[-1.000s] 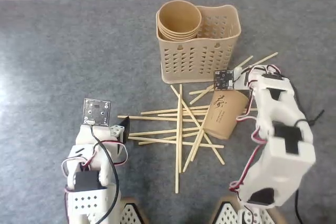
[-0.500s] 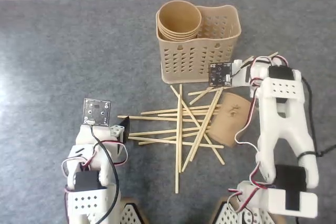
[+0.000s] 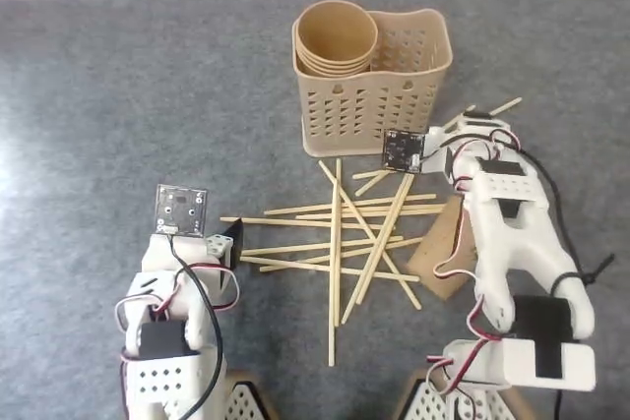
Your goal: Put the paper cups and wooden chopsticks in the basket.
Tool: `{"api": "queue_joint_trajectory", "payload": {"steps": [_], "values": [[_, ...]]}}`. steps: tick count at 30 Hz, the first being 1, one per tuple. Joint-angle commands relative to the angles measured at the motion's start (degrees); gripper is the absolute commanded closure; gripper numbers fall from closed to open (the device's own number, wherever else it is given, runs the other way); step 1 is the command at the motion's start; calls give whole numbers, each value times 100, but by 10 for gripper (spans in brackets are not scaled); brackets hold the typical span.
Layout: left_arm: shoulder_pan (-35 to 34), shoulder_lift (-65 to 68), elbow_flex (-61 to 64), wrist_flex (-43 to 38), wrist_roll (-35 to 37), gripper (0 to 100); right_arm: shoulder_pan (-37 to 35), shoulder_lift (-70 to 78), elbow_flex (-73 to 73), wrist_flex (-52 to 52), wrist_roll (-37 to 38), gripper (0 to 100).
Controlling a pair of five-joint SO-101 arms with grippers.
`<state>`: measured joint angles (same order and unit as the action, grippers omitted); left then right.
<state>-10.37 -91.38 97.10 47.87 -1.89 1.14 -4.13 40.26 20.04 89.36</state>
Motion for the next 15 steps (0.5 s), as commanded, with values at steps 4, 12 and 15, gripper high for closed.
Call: {"api": "queue_joint_trajectory", "payload": {"steps": [4,12,15], "values": [[-35,26,-31,-141,-35,772,-224,664,-105,-479,141,827],[-35,18,-31,-149,-35,772,-92,1640,-176,-1437,149,826],[-35,18,-31,-149,-35,772,-119,1657,-185,-1429,141,825]]}}
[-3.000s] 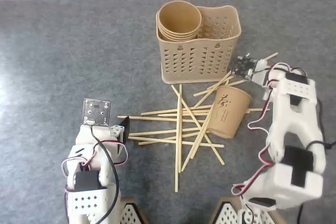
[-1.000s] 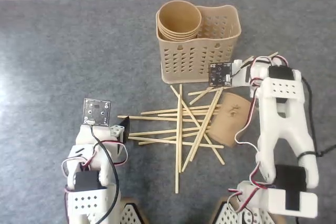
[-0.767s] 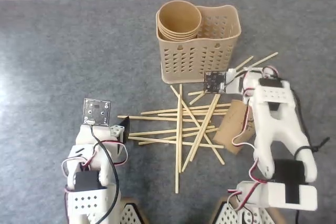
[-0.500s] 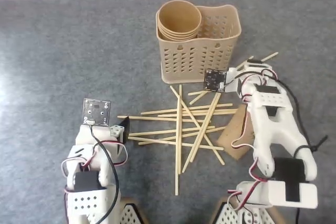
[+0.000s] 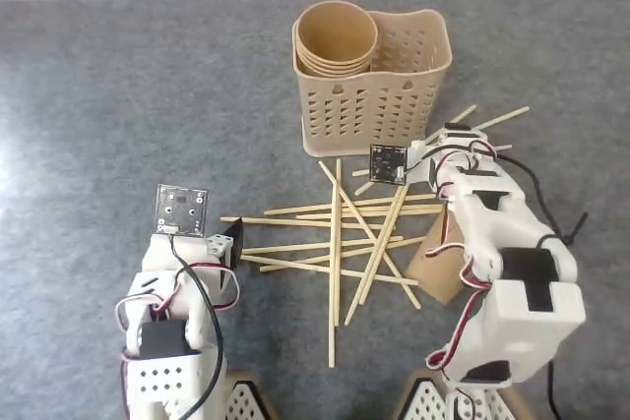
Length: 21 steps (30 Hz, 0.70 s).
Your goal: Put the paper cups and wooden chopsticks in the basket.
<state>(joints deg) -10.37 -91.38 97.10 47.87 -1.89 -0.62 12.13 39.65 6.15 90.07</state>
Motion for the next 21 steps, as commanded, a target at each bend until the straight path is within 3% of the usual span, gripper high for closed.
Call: {"api": "queue_joint_trajectory", "payload": {"steps": [1,8,14,21], "values": [[-35,18,-31,-149,-35,772,40,40,-123,-40,70,825],[-35,18,-31,-149,-35,772,-154,66,-123,40,70,829],[-35,18,-31,-149,-53,772,-136,-180,-141,1077,387,826],[-35,18,-31,-141,-53,772,-171,-66,-308,664,360,828]]}}
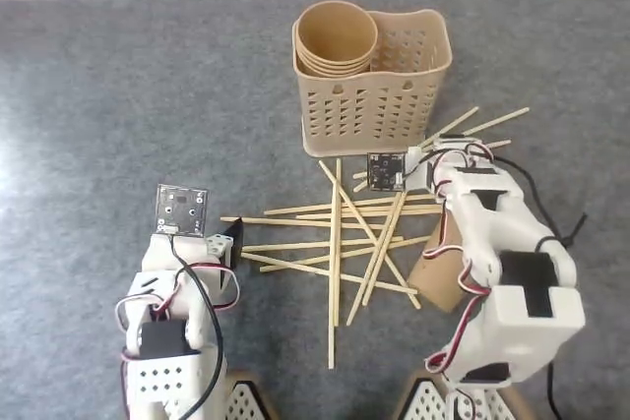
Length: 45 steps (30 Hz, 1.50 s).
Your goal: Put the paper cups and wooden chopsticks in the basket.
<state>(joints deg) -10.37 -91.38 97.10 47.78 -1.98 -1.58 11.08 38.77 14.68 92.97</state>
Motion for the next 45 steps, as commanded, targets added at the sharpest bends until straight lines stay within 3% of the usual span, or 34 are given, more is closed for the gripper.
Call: {"api": "queue_joint_trajectory", "payload": {"steps": [1,13,18,25,36,45], "values": [[-35,18,-31,-132,-44,772,-75,136,-290,-330,-35,829],[-35,9,-31,-132,-44,772,-75,919,-668,-1068,-343,832],[-35,9,-31,-132,-53,772,-84,927,-809,-1059,-334,992],[-35,9,-31,-132,-53,772,-40,822,-765,-998,-334,991],[-35,9,-31,-132,-53,772,-84,-1613,18,585,-369,991],[-35,9,-31,-132,-53,772,-92,-3503,97,2105,-888,991]]}}
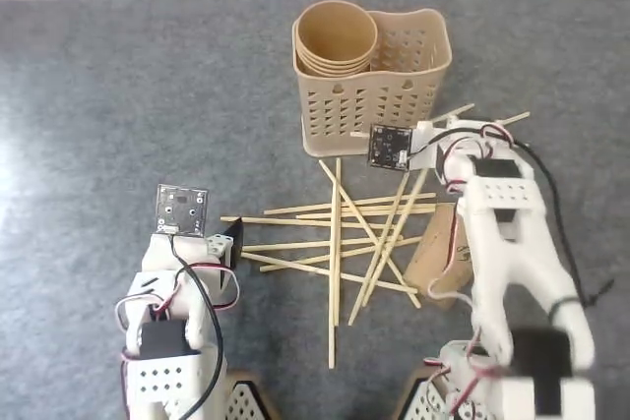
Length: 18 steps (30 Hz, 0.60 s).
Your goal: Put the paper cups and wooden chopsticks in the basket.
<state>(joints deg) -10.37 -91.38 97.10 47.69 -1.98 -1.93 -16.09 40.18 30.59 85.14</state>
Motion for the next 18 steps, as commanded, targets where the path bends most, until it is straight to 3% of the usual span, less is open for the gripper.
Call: {"api": "queue_joint_trajectory", "payload": {"steps": [1,10,18], "values": [[-35,9,-31,-123,-53,772,-66,-1015,-44,743,-114,991],[-35,9,-31,-105,-53,772,-673,-3029,-62,2686,-791,991],[-35,26,-31,-97,-53,772,-831,-3855,-79,2862,-1732,991]]}}
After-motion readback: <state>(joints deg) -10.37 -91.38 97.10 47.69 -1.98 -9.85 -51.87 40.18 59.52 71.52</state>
